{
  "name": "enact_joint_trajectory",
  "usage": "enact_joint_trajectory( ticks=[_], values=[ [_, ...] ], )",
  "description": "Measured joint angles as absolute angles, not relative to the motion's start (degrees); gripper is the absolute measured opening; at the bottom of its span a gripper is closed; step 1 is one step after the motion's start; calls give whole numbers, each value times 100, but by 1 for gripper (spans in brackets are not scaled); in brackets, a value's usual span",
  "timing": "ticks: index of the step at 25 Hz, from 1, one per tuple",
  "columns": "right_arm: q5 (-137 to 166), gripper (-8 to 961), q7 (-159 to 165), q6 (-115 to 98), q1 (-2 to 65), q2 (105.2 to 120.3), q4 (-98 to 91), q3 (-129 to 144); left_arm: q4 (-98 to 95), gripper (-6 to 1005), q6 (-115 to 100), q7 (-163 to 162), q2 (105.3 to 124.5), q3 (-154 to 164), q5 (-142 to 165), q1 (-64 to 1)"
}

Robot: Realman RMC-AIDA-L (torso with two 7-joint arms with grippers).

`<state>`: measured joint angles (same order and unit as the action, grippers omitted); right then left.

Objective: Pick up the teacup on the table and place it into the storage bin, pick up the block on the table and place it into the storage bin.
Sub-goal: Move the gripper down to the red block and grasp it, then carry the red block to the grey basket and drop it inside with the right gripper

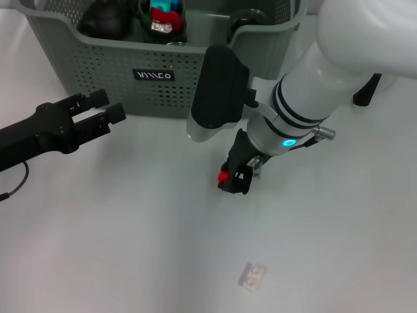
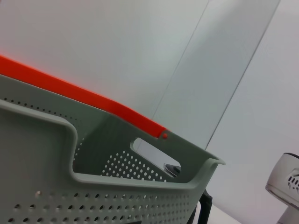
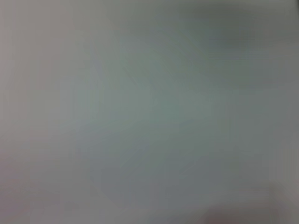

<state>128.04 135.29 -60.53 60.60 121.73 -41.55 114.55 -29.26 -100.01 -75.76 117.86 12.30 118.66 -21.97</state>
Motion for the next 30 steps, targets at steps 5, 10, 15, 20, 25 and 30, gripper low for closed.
enact_joint_trajectory(
  ticks=[5,10,15,20,25,30],
  values=[
    [12713,300,13520,-6065,6067,12156,-4157,11457,-2926,643,-9969,-7576,11786,1230,11866,-2197],
    [12678,224,13526,-6101,6065,12143,-4177,11442,-2927,643,-9932,-7576,11792,1248,11866,-2197],
    [12684,204,13477,-6532,5805,12054,-4701,11069,-2927,643,-9933,-7576,11795,1237,11865,-2189],
    [12696,202,12666,-7794,5109,12014,-5634,9452,-2926,643,-9933,-7576,11795,1228,11865,-2181],
    [12250,201,11705,-9297,4472,12021,-6318,7656,-2927,642,-9930,-7603,11782,1230,11857,-2185],
    [11203,199,10668,-10570,4117,11928,-6079,5656,-2926,642,-9930,-7615,11776,1223,11846,-2233]
  ],
)
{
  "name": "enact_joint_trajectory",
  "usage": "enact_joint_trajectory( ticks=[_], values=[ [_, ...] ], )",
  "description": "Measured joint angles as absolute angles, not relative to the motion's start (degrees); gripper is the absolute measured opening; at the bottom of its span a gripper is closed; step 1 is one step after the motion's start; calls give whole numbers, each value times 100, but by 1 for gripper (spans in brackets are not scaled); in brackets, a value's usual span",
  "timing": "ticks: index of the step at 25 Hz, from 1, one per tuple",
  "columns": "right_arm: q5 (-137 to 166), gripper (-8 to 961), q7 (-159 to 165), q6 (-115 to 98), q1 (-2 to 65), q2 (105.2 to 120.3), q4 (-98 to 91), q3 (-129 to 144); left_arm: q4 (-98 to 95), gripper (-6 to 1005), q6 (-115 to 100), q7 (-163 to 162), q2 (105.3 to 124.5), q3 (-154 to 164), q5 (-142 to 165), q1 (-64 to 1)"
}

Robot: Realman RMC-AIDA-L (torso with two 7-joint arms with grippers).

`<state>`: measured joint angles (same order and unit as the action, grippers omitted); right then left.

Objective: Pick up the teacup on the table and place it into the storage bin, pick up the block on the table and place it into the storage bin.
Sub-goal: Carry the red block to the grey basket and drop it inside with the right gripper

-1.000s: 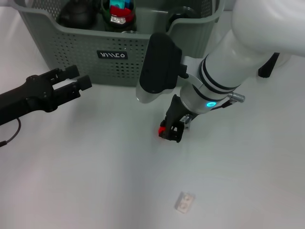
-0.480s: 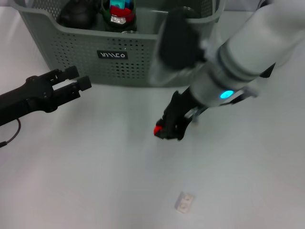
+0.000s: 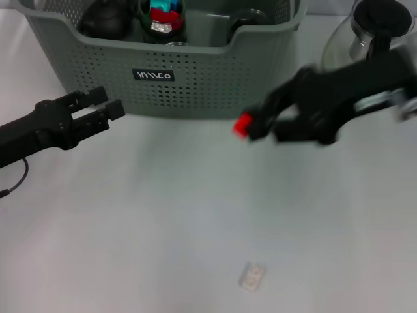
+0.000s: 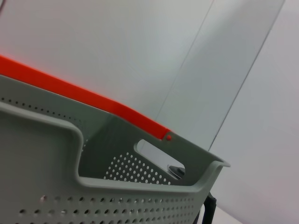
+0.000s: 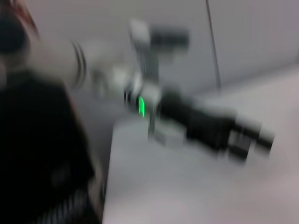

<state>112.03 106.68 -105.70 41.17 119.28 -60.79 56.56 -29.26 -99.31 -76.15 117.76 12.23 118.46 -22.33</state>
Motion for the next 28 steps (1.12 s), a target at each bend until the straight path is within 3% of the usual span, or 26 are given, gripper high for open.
enact_joint_trajectory(
  ticks=[5,10,16,22,28],
  values=[
    [9809,197,10062,-11121,3937,11842,-5573,4589,-2927,642,-9931,-7640,11770,1246,11828,-2303],
    [8622,200,10160,-10714,4082,11897,-5613,4446,-2927,643,-9966,-7679,11768,1254,11837,-2346],
    [9107,193,11277,-9310,4970,11831,-6173,4997,-2927,643,-9980,-7703,11765,1254,11832,-2310],
    [11476,190,13104,-7749,5975,11785,-6924,5708,-2926,643,-9954,-7706,11786,1245,11831,-2276],
    [14494,187,14215,-7212,7144,12048,-6412,6079,-2927,643,-9939,-7708,11790,1257,11851,-2309]
  ],
)
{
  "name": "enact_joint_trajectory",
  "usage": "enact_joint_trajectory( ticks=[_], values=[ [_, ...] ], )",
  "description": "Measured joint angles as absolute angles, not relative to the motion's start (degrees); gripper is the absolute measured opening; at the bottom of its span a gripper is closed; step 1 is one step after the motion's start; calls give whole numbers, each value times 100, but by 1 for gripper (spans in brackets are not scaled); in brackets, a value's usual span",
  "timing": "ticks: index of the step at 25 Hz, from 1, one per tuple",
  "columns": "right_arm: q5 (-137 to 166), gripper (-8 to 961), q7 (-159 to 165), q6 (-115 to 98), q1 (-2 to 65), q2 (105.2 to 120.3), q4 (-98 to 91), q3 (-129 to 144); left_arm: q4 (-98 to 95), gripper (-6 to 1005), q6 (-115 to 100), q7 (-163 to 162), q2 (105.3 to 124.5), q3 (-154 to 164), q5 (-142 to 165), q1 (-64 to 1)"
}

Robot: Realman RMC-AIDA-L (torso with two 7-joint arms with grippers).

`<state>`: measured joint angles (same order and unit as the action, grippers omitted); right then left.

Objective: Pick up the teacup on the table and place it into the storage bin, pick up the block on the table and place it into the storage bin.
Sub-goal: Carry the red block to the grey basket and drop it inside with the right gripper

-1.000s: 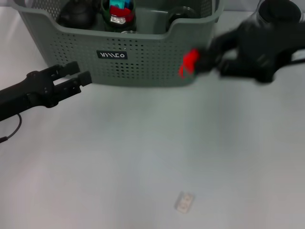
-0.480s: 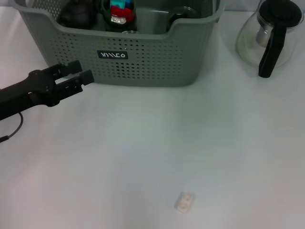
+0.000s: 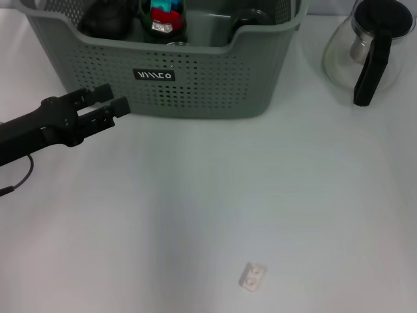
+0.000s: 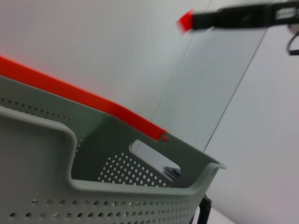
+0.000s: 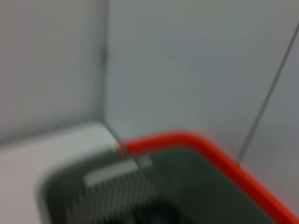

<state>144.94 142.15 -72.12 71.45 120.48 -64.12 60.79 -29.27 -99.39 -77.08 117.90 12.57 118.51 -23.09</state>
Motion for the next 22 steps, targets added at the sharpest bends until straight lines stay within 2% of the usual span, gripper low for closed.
enact_joint_trajectory(
  ticks=[11,22],
  values=[
    [15076,181,14590,-4093,8022,12091,-2957,7495,-2800,642,-9837,-7674,11794,1256,11863,-2321],
    [13566,139,14569,-2370,7858,12131,-2351,8846,-2795,642,-9765,-7657,11796,1256,11866,-2294]
  ],
)
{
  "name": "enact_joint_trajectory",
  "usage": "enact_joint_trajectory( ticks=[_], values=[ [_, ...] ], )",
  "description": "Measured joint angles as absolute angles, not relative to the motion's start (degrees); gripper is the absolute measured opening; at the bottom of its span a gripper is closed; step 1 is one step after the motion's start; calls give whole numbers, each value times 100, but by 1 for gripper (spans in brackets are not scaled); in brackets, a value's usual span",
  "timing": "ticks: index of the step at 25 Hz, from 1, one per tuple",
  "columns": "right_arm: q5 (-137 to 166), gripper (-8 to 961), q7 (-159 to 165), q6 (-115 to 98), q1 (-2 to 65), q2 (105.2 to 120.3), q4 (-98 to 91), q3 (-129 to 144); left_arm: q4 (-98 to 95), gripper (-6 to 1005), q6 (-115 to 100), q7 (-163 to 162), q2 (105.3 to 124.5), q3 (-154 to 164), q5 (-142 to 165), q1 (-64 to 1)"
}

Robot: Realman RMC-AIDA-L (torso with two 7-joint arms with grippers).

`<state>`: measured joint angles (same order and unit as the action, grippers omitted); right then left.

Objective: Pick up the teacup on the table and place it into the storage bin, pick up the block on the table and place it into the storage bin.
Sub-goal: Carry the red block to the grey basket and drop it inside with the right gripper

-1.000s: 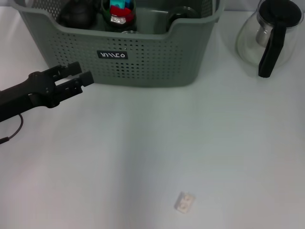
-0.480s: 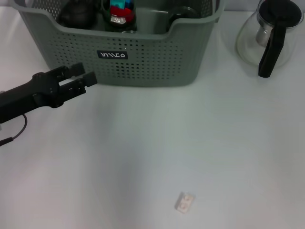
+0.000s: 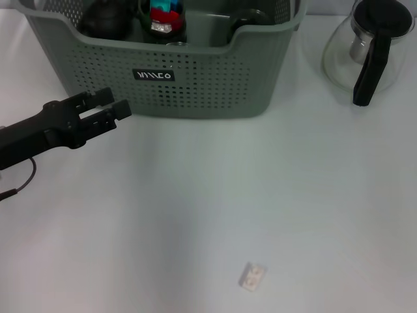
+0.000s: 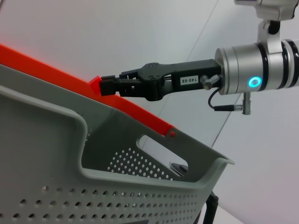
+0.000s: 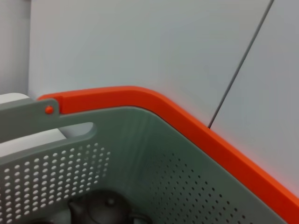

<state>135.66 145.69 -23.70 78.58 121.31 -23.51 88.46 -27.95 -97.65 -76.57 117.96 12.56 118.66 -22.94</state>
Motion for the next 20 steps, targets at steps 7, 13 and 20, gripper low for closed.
enact_joint_trajectory(
  ticks=[7,13,20],
  values=[
    [13367,126,14571,-2208,7871,12135,-2233,9059,-2795,642,-9764,-7655,11795,1260,11866,-2305],
    [13379,131,14573,-2339,7946,12100,-2241,9063,-2795,642,-9797,-7654,11795,1265,11862,-2316],
    [13387,320,14567,-2375,7913,12073,-2356,9029,-2795,642,-9831,-7646,11795,1266,11826,-2279]
  ],
)
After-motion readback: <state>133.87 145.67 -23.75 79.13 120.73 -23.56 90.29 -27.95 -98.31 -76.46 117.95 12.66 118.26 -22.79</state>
